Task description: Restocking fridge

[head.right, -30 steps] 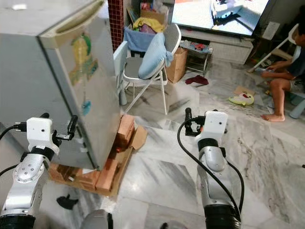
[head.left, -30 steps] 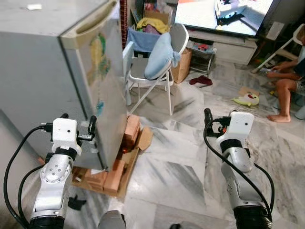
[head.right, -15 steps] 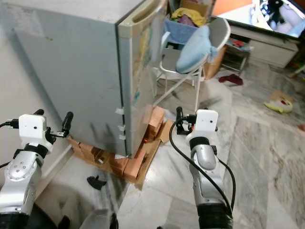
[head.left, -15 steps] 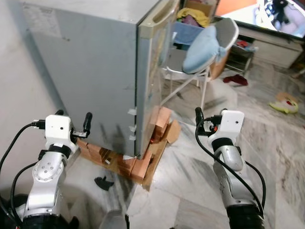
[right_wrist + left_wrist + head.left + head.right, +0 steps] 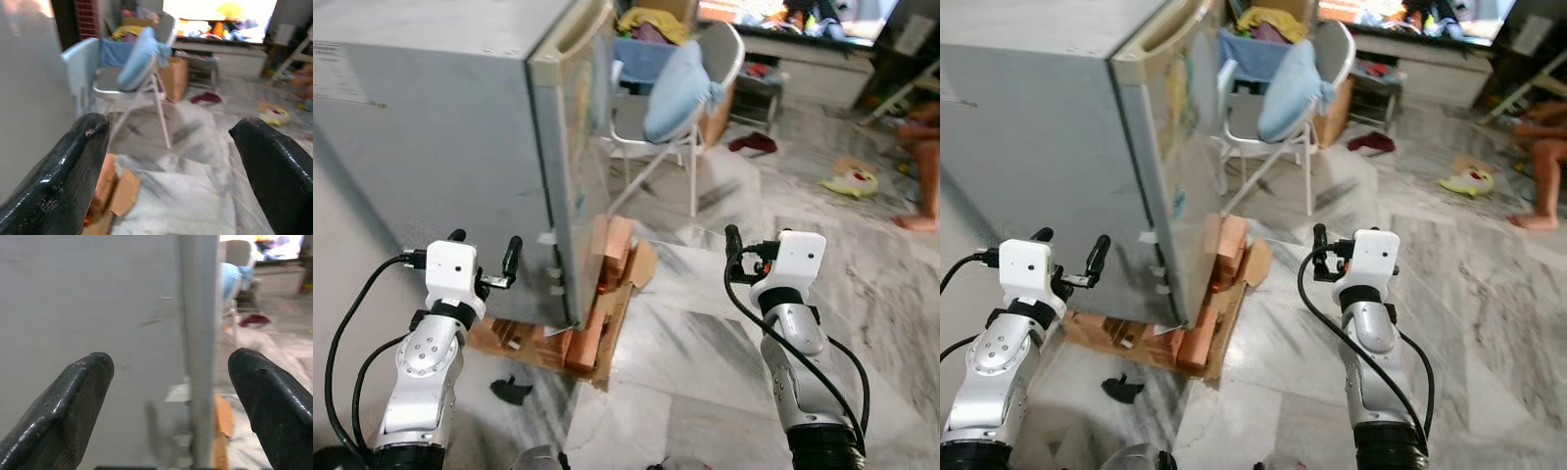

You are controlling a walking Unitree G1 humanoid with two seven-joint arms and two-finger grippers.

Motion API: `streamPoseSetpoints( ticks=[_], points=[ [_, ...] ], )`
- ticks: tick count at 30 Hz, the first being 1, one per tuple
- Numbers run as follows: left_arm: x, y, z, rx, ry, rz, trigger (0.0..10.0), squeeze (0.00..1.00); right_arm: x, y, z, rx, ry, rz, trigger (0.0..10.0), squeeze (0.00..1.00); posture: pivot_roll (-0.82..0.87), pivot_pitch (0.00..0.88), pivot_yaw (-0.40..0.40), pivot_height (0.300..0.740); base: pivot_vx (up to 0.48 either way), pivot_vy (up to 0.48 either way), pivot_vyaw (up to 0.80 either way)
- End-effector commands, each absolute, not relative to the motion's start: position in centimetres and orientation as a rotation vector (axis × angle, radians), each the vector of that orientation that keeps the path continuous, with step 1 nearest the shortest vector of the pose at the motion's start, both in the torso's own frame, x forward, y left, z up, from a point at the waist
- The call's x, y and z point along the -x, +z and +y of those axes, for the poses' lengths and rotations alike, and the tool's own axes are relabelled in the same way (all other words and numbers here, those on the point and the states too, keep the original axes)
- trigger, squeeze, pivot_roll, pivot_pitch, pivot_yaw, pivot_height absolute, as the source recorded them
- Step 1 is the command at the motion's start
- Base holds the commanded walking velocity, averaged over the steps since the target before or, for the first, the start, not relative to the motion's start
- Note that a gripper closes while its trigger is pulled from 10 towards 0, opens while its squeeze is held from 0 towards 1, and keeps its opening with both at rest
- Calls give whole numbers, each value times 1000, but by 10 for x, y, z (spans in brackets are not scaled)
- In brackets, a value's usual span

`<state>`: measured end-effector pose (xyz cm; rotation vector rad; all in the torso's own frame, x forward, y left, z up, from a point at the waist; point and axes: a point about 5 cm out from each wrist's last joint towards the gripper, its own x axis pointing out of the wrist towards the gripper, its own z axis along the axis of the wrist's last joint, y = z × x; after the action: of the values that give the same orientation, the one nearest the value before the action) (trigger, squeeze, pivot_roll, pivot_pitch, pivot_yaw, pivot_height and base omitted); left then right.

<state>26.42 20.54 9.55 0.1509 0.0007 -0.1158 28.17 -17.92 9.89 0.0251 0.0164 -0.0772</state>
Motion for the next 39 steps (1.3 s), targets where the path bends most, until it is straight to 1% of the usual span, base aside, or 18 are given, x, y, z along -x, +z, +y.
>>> streamPoseSetpoints(
  ticks=[1, 4, 11, 15, 17, 20, 21, 25, 28, 31, 36, 39],
  points=[
    [-266, 99, 203, -144, -129, -15, 10000, 0, -283, 104, -182, -15, -86, 4, 10000, 0, 8, 0, -66, 740, 244, 0, -800],
    [-267, 99, 202, -140, -128, -19, 10000, 0, -283, 104, -182, -14, -86, 2, 10000, 0, 7, 0, -65, 740, 251, 0, -800],
    [-271, 102, 202, -132, -135, -28, 10000, 0, -284, 104, -181, -14, -89, 4, 10000, 0, 7, 0, -67, 740, 0, 0, -800],
    [-279, 104, 205, -139, -134, -30, 10000, 0, -284, 104, -181, -15, -89, 6, 10000, 0, 6, 0, -67, 740, 0, 0, -800],
    [-288, 108, 210, -163, -106, -41, 10000, 0, -283, 105, -180, -19, -89, 3, 10000, 0, 0, 1, -64, 740, 0, 0, -800],
    [-293, 111, 214, -165, -81, -46, 10000, 0, -282, 105, -180, -23, -92, 1, 10000, 0, -6, 3, -61, 740, 0, 0, -715],
    [-299, 113, 218, -165, -49, -49, 10000, 0, -281, 105, -181, -26, -98, 0, 10000, 0, -8, 4, -60, 740, 0, 0, 0],
    [-301, 117, 221, -176, -14, -67, 10000, 0, -278, 105, -182, -25, -102, 0, 10000, 0, -17, 9, -55, 740, 0, 0, 0],
    [-299, 114, 220, -157, -33, -61, 10000, 0, -277, 104, -183, -23, -103, 2, 10000, 0, -19, 11, -56, 740, 0, 0, 0],
    [-290, 106, 218, -146, -62, -36, 10000, 0, -275, 104, -183, -19, -96, 8, 10000, 0, -18, 13, -58, 740, 0, 0, 0],
    [-281, 97, 221, -156, -55, -10, 10000, 0, -275, 101, -182, -24, -80, 28, 10000, 0, -10, 16, -65, 740, 0, 0, 0],
    [-287, 98, 222, -155, -46, -11, 10000, 0, -276, 100, -179, -24, -64, 36, 10000, 0, 0, 22, -77, 740, 0, 0, 0]
  ],
)
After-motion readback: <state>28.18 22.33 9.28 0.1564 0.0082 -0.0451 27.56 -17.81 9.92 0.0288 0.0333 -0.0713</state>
